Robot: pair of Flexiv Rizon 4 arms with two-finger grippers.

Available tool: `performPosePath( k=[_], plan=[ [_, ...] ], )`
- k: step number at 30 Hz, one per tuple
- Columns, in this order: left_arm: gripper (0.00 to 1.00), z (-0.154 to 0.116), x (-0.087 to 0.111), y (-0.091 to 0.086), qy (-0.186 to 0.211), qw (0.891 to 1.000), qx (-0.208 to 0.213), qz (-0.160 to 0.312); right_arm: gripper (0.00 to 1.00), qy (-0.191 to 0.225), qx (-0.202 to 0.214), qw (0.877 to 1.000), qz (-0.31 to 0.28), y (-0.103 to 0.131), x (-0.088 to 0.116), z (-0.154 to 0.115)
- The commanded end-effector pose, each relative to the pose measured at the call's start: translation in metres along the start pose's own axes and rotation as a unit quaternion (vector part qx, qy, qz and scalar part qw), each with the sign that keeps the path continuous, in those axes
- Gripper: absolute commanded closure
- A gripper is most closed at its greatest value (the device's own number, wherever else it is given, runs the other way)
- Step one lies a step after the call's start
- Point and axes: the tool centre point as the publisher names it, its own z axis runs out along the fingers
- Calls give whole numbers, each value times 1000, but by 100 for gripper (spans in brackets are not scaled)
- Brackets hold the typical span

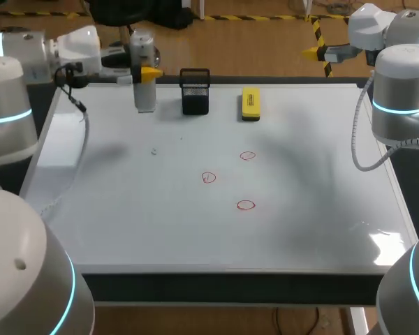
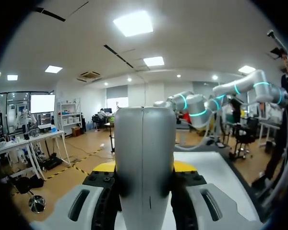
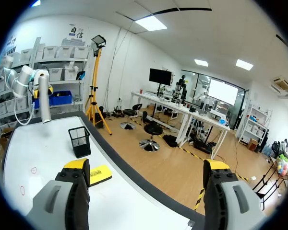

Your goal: Pick up the inspection probe, press it on each red-marked spot on the whiteboard one by one, put down the probe, pick up the eraser, and wipe off all the red marks.

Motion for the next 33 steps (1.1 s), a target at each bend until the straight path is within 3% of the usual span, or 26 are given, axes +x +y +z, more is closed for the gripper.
performPosePath(
  k=[1,17,26,33],
  plan=[
    [100,-12,15,12,-36,999,11,4,0,1,1,1000,0,0,0,0],
    [100,-41,9,44,-57,998,14,-3,0,1,1,1000,0,0,0,0],
    [100,-39,7,66,-55,998,23,-15,0,1,1,1000,0,0,0,0],
    [100,-37,4,70,-54,998,28,-16,0,1,1,1000,0,0,0,0]
  ],
)
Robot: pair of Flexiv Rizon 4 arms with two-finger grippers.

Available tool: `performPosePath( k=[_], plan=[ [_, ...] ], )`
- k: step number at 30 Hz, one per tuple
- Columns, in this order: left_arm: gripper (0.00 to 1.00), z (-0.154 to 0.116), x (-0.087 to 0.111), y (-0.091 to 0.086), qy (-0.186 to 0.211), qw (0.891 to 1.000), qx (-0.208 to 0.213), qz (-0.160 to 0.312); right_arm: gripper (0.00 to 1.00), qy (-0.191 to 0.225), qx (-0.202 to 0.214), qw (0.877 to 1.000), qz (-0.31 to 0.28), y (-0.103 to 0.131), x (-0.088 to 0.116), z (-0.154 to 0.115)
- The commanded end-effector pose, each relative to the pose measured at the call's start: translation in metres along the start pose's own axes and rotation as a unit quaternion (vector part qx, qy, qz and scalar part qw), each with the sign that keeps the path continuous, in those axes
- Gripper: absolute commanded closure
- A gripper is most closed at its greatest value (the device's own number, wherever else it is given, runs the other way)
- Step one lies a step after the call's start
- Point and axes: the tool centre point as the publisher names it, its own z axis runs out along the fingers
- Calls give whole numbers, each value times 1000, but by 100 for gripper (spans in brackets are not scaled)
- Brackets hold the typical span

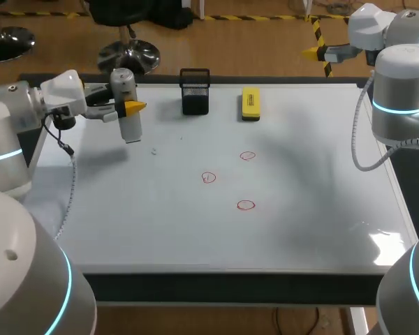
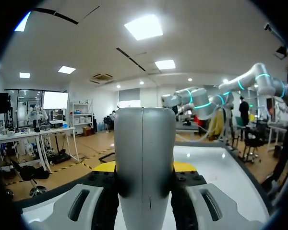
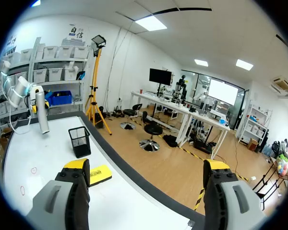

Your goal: Pick up the inspection probe, press it on each red-marked spot on the whiteboard one by one, put down the probe, pick up the eraser, and wipe off all the red marks.

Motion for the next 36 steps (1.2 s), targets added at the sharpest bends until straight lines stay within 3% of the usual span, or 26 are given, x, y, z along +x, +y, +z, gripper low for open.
performPosePath(
  k=[1,27,29,31,36],
  plan=[
    [100,4,-4,2,1,1000,4,1,0,1,1,1000,0,0,0,0],
    [100,6,-6,4,-7,1000,-4,-9,0,1,1,1000,0,0,0,0],
    [100,6,-6,4,-7,1000,-4,-9,0,21,19,999,-25,4,-4,6],
    [100,6,-6,4,-7,1000,-4,-9,0,59,7,997,-45,9,-2,14],
    [100,6,-6,4,-7,1000,-4,-9,0,141,33,984,-102,19,2,34]
  ],
)
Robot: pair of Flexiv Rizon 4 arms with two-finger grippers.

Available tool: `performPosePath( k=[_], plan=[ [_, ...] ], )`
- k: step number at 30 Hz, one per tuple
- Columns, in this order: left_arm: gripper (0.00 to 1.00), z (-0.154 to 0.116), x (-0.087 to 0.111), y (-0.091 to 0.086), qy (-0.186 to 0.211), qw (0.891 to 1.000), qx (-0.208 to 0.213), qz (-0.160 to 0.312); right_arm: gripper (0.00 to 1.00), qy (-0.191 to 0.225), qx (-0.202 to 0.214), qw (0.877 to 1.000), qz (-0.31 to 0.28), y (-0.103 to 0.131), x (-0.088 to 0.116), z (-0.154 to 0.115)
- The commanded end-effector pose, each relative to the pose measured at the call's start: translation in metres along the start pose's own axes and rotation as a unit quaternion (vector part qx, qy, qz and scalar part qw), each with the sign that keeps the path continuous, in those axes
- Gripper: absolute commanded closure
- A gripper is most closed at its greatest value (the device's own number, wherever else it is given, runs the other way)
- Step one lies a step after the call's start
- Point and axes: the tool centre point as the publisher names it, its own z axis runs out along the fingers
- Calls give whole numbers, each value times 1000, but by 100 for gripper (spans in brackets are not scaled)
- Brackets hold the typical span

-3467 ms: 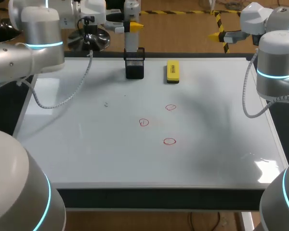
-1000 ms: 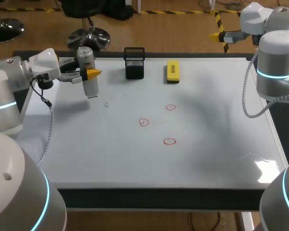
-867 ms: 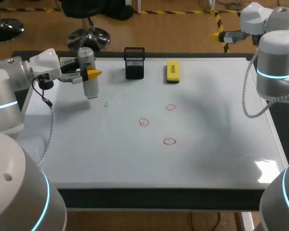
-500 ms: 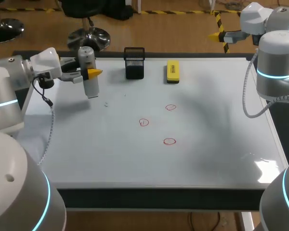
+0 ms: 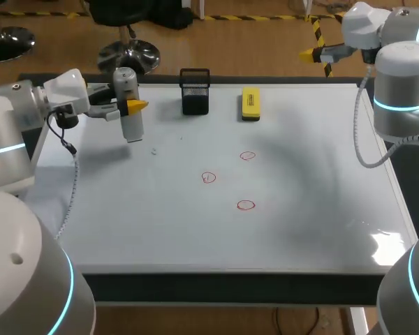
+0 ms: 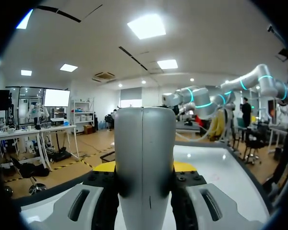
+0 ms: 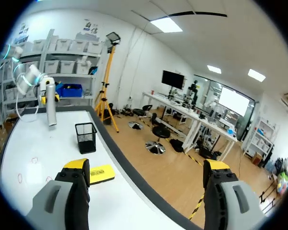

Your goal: Pick up the inspection probe, press it on each red-marked spot on the whiteboard one by one, put down the probe, pick up the eraser, and wipe off all the red marks.

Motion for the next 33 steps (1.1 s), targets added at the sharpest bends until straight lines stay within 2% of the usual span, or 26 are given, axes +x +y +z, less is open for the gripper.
performPosePath(
  k=[1,5,6,8,10,11,13,14,16,17,18,19,20,21,22,23,24,25,27,28,29,30,31,32,33],
  plan=[
    [100,1,0,-1,-1,1000,0,1,0,109,36,992,-44,9,-16,18],
    [100,1,0,-1,-1,1000,0,1,0,195,62,975,-91,14,-10,34],
    [100,1,0,-1,-1,1000,0,1,0,221,88,965,-115,15,-8,38],
    [100,1,0,-1,-1,1000,0,1,0,262,92,952,-132,18,-3,45],
    [100,1,0,-1,-1,1000,0,1,0,306,135,925,-179,20,2,52],
    [100,1,0,-1,-1,1000,0,1,0,321,128,921,-178,21,5,56],
    [100,1,0,-1,-1,1000,0,1,0,353,160,896,-218,23,9,62],
    [100,1,0,-1,-1,1000,0,1,0,368,148,892,-216,25,12,66],
    [100,1,0,-1,-1,1000,0,1,0,404,174,863,-249,26,19,71],
    [100,1,0,-1,-1,1000,0,1,0,418,164,858,-249,27,23,74],
    [100,1,0,-1,-1,1000,0,1,0,435,177,843,-260,27,26,76],
    [100,1,0,-1,-1,1000,0,1,0,455,195,822,-282,25,30,79],
    [100,1,0,-1,-1,1000,0,1,0,469,190,817,-278,25,33,81],
    [100,1,0,-1,-1,1000,0,1,0,488,200,801,-283,24,37,83],
    [100,1,0,-1,-1,1000,0,1,0,505,223,777,-303,21,41,85],
    [100,1,0,-1,-1,1000,0,1,0,511,223,772,-304,19,44,87],
    [100,1,0,-1,-1,1000,0,1,0,522,231,760,-311,18,47,88],
    [100,1,0,-1,-1,1000,0,1,0,535,250,736,-331,16,51,90],
    [100,1,0,-1,-1,1000,0,1,0,550,253,720,-340,13,58,92],
    [100,1,0,-1,-1,1000,0,1,0,557,266,699,-361,11,61,93],
    [100,1,0,-1,-1,1000,0,1,0,560,269,690,-372,8,64,93],
    [100,1,0,-1,-1,1000,0,1,0,567,263,688,-370,7,67,94],
    [100,1,0,-1,-1,1000,0,1,0,573,272,669,-387,5,70,95],
    [100,1,0,-1,-1,1000,0,1,0,576,276,657,-401,3,72,96],
    [100,1,0,-1,-1,1000,0,1,0,583,267,656,-398,2,76,96]
  ],
)
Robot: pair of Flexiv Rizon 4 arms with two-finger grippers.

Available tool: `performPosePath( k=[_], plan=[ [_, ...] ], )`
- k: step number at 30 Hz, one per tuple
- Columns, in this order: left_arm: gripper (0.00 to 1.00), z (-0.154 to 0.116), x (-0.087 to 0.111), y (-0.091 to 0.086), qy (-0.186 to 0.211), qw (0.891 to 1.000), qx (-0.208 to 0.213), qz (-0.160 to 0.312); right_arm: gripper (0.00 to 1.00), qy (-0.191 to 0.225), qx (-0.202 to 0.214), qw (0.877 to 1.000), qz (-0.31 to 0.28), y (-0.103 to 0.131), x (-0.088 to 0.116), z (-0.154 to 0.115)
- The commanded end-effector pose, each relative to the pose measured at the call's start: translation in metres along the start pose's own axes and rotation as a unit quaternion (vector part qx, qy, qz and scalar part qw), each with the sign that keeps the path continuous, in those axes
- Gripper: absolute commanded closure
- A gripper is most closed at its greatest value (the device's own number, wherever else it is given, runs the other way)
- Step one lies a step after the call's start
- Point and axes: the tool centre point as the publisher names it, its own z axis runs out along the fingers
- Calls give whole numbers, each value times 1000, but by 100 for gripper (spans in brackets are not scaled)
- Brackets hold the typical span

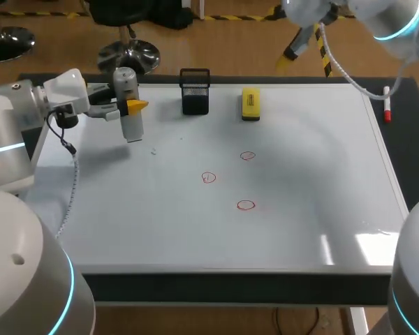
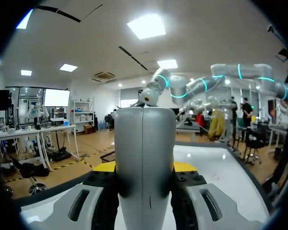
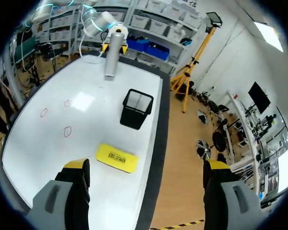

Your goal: Pick up the inspection probe, press it on each red-marked spot on the whiteboard one by one, put down the probe, pick up the eraser, and wipe off all the red marks.

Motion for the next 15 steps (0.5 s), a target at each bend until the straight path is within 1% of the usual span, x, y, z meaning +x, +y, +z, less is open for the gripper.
performPosePath(
  k=[1,2,3,4,6,7,9,10,11,12,13,14,15],
  plan=[
    [100,1,0,0,-2,1000,1,1,0,344,120,915,-172,5,0,9],
    [100,1,0,0,-2,1000,1,1,0,355,146,902,-197,4,3,12],
    [100,1,0,0,-2,1000,1,1,0,362,144,899,-202,4,5,15],
    [100,1,0,0,-2,1000,1,1,0,365,137,899,-199,5,7,18],
    [100,1,0,0,-2,1000,1,1,0,372,155,886,-231,6,10,24],
    [100,1,0,0,-2,1000,1,1,0,375,151,885,-232,7,12,26],
    [100,1,0,0,-2,1000,1,1,0,382,167,870,-264,9,17,32],
    [100,1,0,0,-2,1000,1,1,0,385,158,870,-264,10,20,35],
    [100,1,0,0,-2,1000,1,1,0,386,165,863,-280,11,23,38],
    [100,1,0,0,-2,1000,1,1,0,390,173,852,-304,10,27,41],
    [100,1,0,0,-2,1000,1,1,0,391,168,852,-303,11,29,43],
    [100,1,0,0,-2,1000,1,1,0,391,169,850,-311,11,31,44],
    [100,1,0,0,-2,1000,1,1,0,395,179,837,-335,11,34,46]
  ],
)
